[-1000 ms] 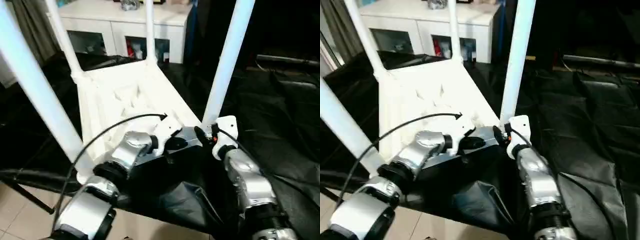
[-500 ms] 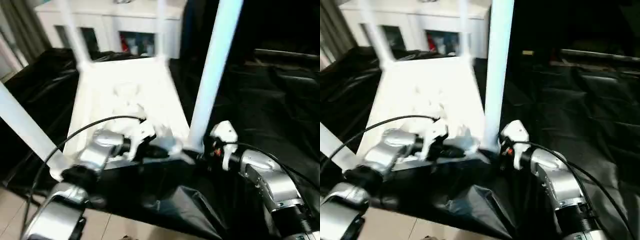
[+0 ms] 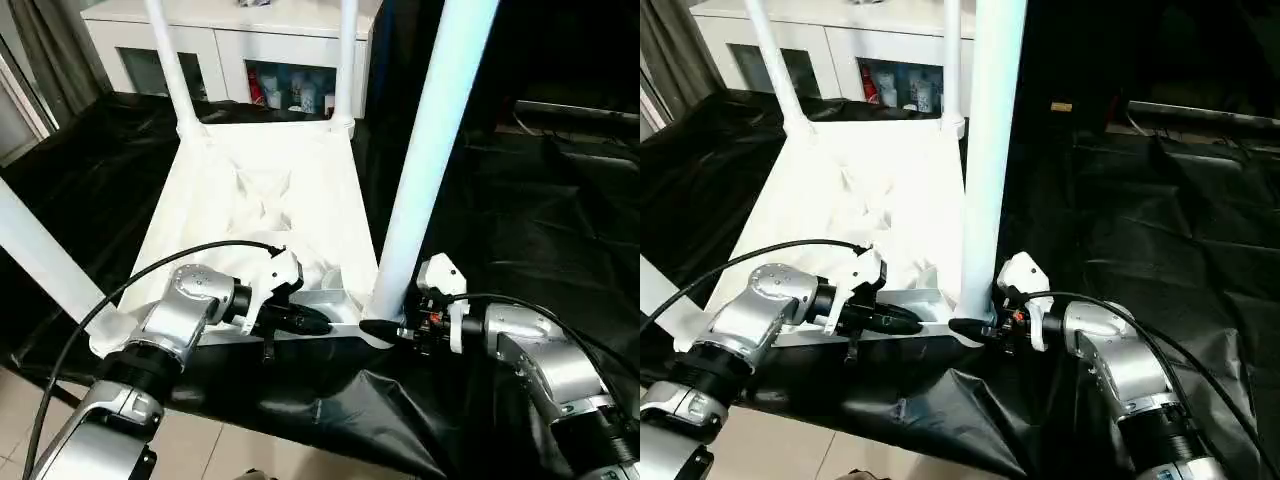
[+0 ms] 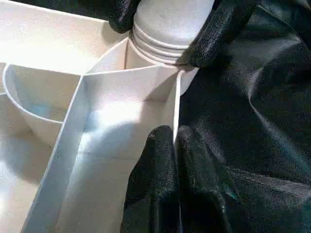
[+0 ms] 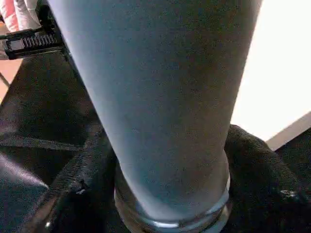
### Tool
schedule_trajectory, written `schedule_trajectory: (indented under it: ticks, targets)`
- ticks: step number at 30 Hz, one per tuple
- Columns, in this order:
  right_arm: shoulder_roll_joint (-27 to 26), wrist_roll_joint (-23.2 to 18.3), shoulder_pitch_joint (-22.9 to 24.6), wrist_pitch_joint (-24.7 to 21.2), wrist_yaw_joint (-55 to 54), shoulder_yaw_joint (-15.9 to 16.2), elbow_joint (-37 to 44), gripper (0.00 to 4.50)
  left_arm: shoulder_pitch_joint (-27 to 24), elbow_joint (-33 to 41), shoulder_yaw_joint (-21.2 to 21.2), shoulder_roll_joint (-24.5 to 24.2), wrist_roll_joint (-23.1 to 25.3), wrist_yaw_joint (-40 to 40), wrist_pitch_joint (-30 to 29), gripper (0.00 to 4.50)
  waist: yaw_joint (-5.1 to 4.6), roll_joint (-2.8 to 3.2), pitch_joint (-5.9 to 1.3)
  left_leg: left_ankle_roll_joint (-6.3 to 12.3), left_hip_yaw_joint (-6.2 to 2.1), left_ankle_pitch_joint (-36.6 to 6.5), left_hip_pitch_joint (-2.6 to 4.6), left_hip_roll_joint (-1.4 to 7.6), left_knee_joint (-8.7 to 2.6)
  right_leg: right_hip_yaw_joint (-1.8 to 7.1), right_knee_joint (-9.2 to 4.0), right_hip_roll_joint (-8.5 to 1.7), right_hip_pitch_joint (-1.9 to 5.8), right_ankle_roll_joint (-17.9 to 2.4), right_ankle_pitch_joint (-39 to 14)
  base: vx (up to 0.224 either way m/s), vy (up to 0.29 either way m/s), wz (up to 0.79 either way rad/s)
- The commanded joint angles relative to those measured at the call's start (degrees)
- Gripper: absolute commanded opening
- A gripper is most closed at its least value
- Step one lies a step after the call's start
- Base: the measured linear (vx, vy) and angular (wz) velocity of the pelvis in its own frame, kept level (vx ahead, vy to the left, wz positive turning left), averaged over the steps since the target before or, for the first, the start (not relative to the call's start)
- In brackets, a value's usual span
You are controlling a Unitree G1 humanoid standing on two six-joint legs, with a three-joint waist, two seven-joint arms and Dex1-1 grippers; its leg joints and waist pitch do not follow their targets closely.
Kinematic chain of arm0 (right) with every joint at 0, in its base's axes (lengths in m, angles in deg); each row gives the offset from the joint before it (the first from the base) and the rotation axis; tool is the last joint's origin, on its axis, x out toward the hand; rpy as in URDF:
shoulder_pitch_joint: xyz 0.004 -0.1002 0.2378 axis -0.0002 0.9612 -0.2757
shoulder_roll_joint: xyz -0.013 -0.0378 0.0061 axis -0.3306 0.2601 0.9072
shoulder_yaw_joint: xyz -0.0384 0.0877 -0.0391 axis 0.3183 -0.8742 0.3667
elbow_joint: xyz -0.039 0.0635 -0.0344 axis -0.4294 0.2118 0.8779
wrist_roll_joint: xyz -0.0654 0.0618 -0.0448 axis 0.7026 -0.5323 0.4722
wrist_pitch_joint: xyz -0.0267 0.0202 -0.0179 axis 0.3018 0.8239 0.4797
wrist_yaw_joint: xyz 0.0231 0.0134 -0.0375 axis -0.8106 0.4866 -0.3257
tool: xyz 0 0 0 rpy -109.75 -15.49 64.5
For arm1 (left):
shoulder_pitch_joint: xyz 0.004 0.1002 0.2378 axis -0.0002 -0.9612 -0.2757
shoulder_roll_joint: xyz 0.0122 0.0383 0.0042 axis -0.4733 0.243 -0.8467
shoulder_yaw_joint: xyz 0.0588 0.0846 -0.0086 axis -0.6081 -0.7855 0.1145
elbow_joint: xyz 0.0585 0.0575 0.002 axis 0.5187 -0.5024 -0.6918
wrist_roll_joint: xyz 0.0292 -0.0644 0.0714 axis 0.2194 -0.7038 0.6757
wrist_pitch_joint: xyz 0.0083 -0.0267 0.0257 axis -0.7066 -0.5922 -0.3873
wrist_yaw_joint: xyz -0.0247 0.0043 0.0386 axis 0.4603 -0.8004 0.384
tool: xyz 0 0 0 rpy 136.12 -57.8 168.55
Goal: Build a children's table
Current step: Rotate leg to tighten
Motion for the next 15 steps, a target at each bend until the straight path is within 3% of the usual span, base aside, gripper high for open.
schedule_trajectory:
  ticks: [1, 9, 12, 14, 15]
  targets:
    - [-0.25, -0.14, -0.35, -0.11, 0.73, 0.90, 0.35, 2.78, -1.42, 0.18, 0.30, 0.12, -2.01, 0.30, -1.30, 0.00, 0.15, -1.37, -3.59, 5.05, -1.73, -5.57, 1.01, 3.94, -3.65, 2.91, -3.44, -4.93, 2.29, -14.72, -4.04, 0.000, 0.000, 0.00]
    - [-2.69, 0.42, 0.45, -0.08, -4.75, -0.60, -0.64, 2.74, -0.95, -1.54, 0.75, 1.57, -0.78, -3.61, -0.54, 0.00, -0.06, -1.31, -3.41, 4.35, -1.78, -7.34, 0.98, 3.83, -3.76, 2.91, -3.78, -4.88, 2.17, -14.48, -6.55, 0.000, 0.000, 0.00]
    - [-8.17, 1.68, 0.22, 0.14, -16.77, -4.17, -3.38, 2.74, 2.28, -7.51, 0.72, 5.53, 3.18, -14.54, 1.74, 0.00, -0.43, -1.30, -2.95, 2.14, -1.86, -11.36, 1.49, 3.74, -4.15, 3.03, -4.75, -4.95, 1.73, -13.14, -13.37, 0.000, 0.000, 0.00]
    - [-10.87, 2.54, -0.04, -0.32, -22.35, -5.19, -4.42, 2.74, 3.96, -10.11, 0.87, 7.99, 4.04, -18.61, 2.01, 0.00, -0.53, -1.49, -2.84, -0.25, -2.24, -13.94, 1.62, 3.72, -4.58, 3.00, -5.24, -5.17, 2.01, -11.35, -18.91, 0.000, 0.000, 0.00]
    - [-12.23, 2.87, -0.16, -0.59, -24.94, -5.61, -4.64, 2.74, 4.82, -11.21, 0.81, 9.34, 4.47, -20.74, 2.04, 0.00, -0.58, -1.50, -2.85, -0.37, -2.24, -14.13, 1.69, 3.72, -4.65, 3.03, -5.35, -5.13, 1.93, -10.96, -19.18, 0.000, 0.000, 0.00]
